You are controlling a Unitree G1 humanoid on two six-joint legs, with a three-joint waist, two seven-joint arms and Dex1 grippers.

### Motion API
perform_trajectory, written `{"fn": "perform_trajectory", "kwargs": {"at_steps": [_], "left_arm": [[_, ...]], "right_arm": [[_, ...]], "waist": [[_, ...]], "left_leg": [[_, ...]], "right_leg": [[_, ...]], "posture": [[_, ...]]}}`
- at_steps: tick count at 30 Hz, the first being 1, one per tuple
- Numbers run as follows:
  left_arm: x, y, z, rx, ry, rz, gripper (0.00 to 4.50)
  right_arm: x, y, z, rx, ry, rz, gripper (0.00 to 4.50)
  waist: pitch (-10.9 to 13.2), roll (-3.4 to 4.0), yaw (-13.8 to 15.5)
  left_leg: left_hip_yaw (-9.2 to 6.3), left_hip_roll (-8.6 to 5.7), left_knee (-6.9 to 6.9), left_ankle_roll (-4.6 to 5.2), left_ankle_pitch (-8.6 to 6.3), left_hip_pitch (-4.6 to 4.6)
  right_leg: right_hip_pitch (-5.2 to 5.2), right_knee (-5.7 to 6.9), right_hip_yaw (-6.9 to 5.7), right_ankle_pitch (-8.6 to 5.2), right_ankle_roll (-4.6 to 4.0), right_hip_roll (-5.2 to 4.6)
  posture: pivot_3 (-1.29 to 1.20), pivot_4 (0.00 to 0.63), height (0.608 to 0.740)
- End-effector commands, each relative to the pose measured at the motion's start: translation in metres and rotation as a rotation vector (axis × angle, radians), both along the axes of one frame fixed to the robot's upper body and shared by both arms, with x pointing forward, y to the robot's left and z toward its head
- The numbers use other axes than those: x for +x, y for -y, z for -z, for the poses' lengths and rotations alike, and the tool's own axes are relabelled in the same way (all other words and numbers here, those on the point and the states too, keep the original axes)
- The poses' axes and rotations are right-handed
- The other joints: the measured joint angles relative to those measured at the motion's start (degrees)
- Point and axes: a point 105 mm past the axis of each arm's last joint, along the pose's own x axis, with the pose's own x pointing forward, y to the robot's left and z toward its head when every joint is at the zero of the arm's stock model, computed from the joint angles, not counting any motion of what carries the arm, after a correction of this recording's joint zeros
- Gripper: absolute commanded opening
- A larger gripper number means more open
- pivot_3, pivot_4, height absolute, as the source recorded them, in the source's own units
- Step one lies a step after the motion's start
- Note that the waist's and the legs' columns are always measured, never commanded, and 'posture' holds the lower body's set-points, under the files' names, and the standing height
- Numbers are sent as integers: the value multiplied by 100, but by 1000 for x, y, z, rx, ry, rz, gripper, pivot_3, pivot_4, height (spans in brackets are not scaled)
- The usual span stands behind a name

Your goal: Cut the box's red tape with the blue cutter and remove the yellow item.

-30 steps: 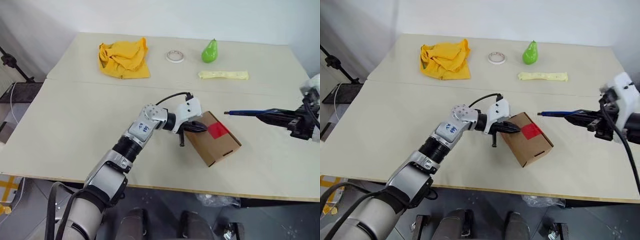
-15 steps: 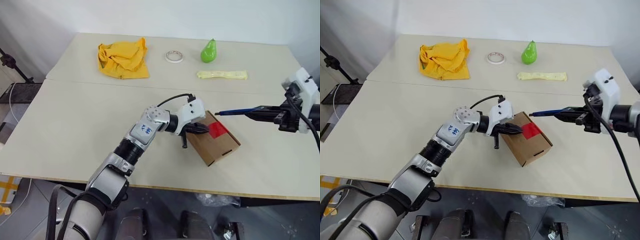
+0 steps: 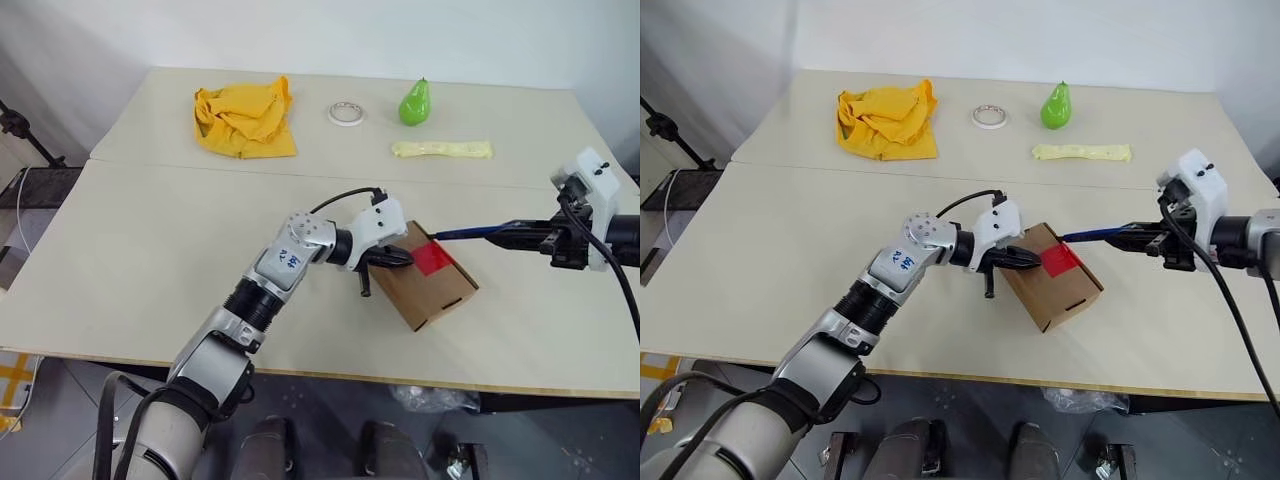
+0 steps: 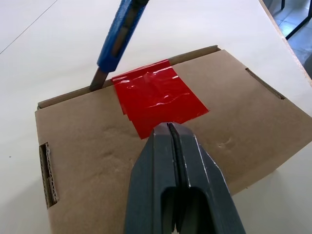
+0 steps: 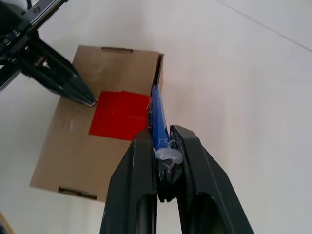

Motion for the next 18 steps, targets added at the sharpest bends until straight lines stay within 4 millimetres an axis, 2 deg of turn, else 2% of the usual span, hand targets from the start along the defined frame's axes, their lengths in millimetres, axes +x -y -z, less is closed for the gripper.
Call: {"fn": "perform_trajectory", "kwargs": {"at_steps": [1, 9, 14, 18], "left_arm": [[1, -3, 11, 44, -12, -11, 0], [0, -7, 16, 54, -9, -25, 0], [-3, -10, 22, 70, -19, -32, 0], [-6, -10, 29, 95, -30, -34, 0]], "right_arm": [[-1, 1, -9, -21, -2, -19, 154], [10, -5, -13, -120, -146, -66, 154], [25, -10, -23, -164, -223, -86, 154], [37, -21, -34, -162, -282, -114, 154]], "waist": [[0, 0, -7], [-2, 3, -36], [-3, 5, -85], [-4, 6, -150]], "left_leg": [[0, 0, 2, 0, 0, 0], [2, 5, 17, -1, -6, 0], [5, 6, 21, -2, -11, -2], [7, 6, 25, -3, -11, -1]], "right_leg": [[0, 2, 1, 0, 0, 0], [-6, 16, 6, 0, -1, 0], [-8, 18, 6, -1, -1, 0], [-9, 25, 7, -1, -1, -1]], "posture": [[0, 150, 740], [0, 150, 740], [0, 150, 740], [0, 150, 740]]}}
